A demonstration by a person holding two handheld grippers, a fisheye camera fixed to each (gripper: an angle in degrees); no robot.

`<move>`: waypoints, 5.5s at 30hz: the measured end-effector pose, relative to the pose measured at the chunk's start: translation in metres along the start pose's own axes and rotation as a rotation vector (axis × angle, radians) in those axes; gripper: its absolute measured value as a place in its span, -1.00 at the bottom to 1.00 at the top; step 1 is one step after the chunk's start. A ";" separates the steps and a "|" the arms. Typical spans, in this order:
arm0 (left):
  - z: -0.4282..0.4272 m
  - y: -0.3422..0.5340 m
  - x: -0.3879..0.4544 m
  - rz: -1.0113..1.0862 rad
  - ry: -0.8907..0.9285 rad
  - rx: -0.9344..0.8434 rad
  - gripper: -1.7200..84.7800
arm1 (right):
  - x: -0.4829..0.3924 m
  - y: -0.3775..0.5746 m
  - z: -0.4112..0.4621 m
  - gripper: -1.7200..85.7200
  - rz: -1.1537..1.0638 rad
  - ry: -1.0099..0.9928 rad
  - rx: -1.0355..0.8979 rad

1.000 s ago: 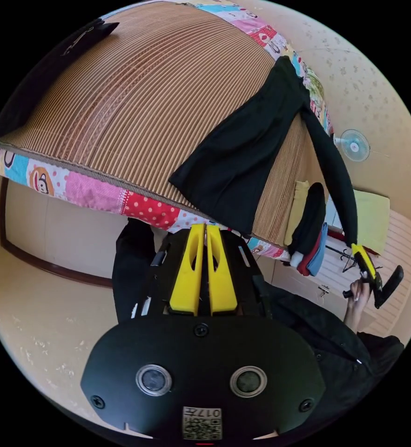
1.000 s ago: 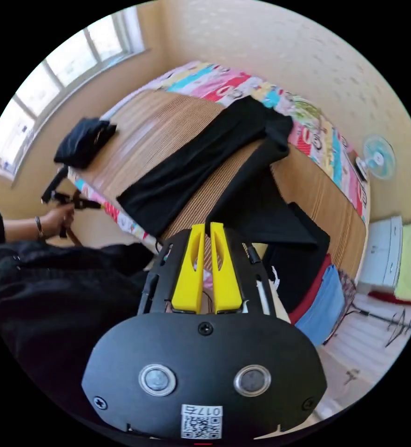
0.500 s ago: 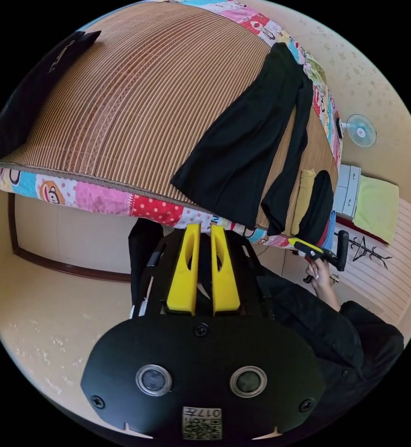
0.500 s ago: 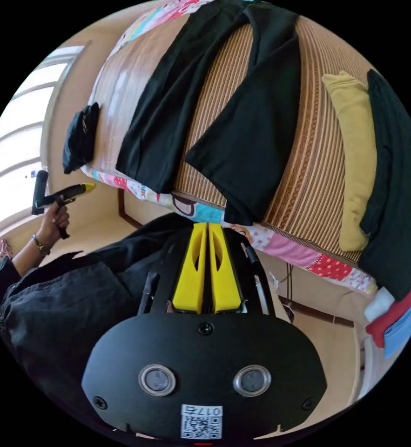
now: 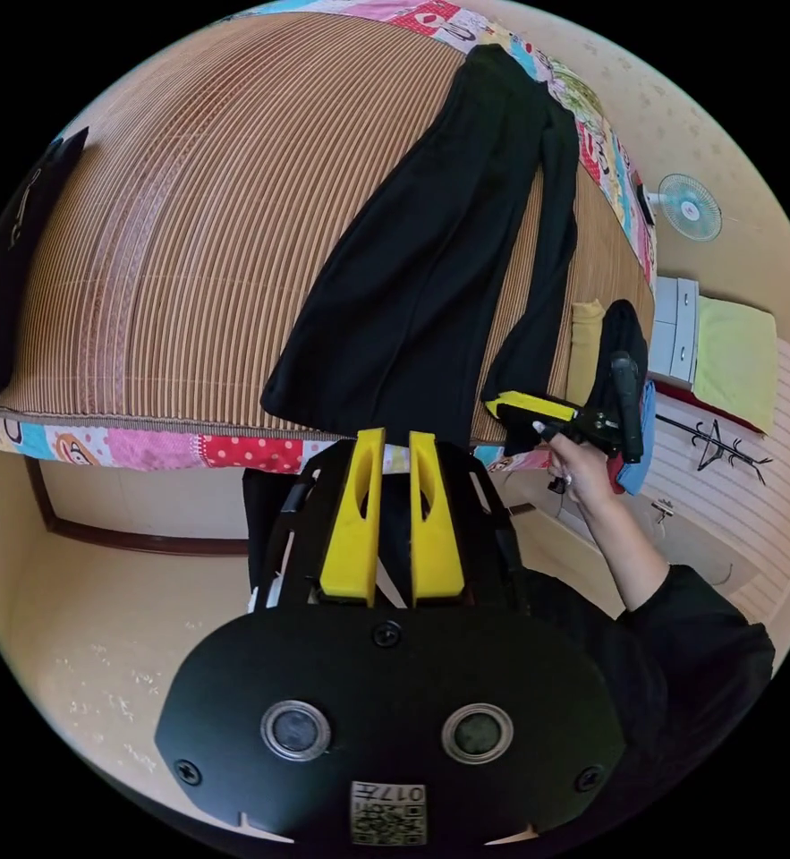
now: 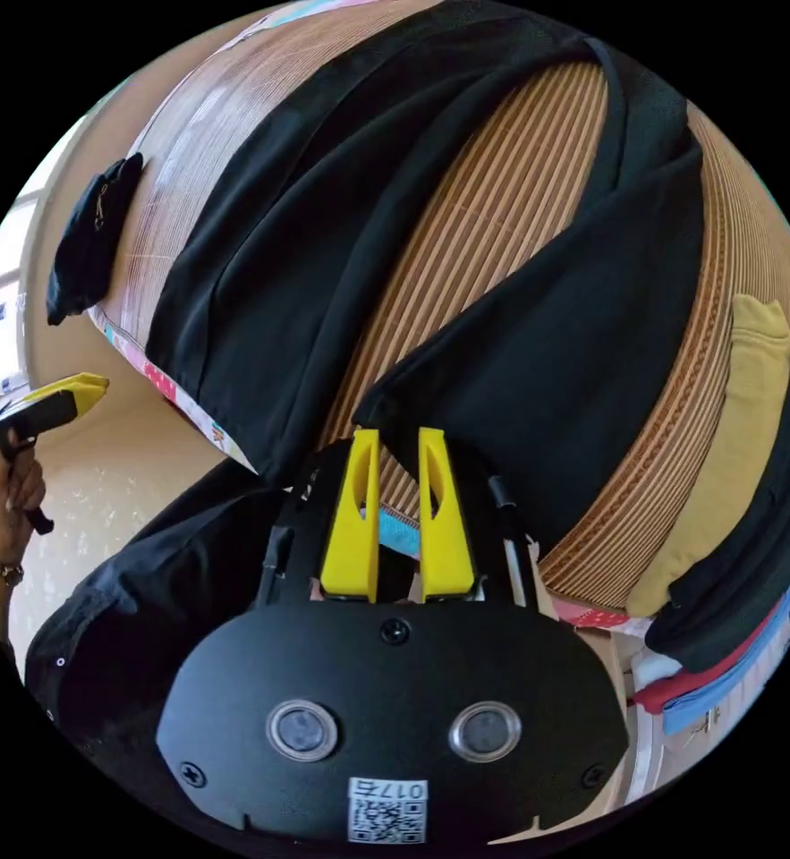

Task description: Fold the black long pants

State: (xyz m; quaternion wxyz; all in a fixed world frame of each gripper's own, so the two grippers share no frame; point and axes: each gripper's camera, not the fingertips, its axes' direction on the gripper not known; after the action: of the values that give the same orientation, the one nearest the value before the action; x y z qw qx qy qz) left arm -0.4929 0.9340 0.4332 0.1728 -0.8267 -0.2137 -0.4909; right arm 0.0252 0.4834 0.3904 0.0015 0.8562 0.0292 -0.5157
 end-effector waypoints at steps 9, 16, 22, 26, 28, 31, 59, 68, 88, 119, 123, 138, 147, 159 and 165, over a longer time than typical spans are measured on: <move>0.024 -0.015 0.032 0.113 -0.005 -0.002 -0.83 | 0.140 0.210 -0.083 -0.89 0.217 -0.583 0.627; 0.108 -0.033 0.075 0.196 -0.051 -0.123 -0.82 | 0.151 0.260 -0.046 -0.93 0.534 -0.039 0.349; 0.162 -0.047 0.099 0.317 -0.232 -0.230 -0.80 | 0.110 0.250 -0.047 -0.93 0.418 0.052 0.306; 0.198 -0.052 0.095 0.276 -0.261 -0.300 -0.84 | 0.098 0.272 -0.055 -0.94 0.405 -0.055 0.357; 0.204 -0.052 0.089 0.216 -0.257 -0.279 -0.87 | 0.092 0.290 -0.063 -0.94 0.392 -0.086 0.384; 0.211 -0.044 0.085 0.188 -0.173 -0.260 -0.93 | 0.091 0.312 -0.075 -0.94 0.378 -0.155 0.443; 0.089 -0.009 0.165 0.587 0.372 -0.128 -0.93 | 0.026 0.311 -0.212 -0.86 -0.315 -0.366 0.315; 0.047 0.013 0.131 0.688 0.472 -0.019 -0.96 | 0.195 0.178 -0.316 -0.85 -0.123 -0.902 0.595; 0.034 0.014 0.063 0.698 0.819 -0.011 -0.96 | 0.268 -0.018 -0.327 -0.88 0.535 -0.558 0.714; -0.013 -0.018 -0.093 0.221 1.161 0.163 -0.95 | -0.098 -0.220 -0.448 -0.94 0.188 0.455 0.953; -0.024 -0.014 -0.145 0.041 1.025 0.248 -0.95 | -0.136 -0.333 -0.348 -0.94 -0.067 0.341 0.596; -0.020 -0.069 -0.194 -0.039 0.538 0.127 -0.94 | -0.044 -0.063 -0.203 -0.90 0.042 -0.126 0.281; -0.021 -0.085 -0.169 0.005 0.452 0.068 -0.94 | -0.021 -0.021 -0.149 -0.83 0.206 -0.333 0.221; -0.032 -0.067 -0.167 0.099 0.698 0.076 -0.96 | -0.008 0.045 -0.150 -0.89 0.286 -0.402 0.335; -0.022 -0.048 -0.157 0.068 0.483 0.027 -0.95 | 0.015 0.041 -0.093 -0.89 0.336 -0.431 0.270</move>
State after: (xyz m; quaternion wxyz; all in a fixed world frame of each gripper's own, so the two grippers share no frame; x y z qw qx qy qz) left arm -0.6009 0.9348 0.3077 0.2464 -0.6898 -0.1450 -0.6652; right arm 0.1169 0.4459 0.4198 -0.0208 0.7123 -0.1826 -0.6774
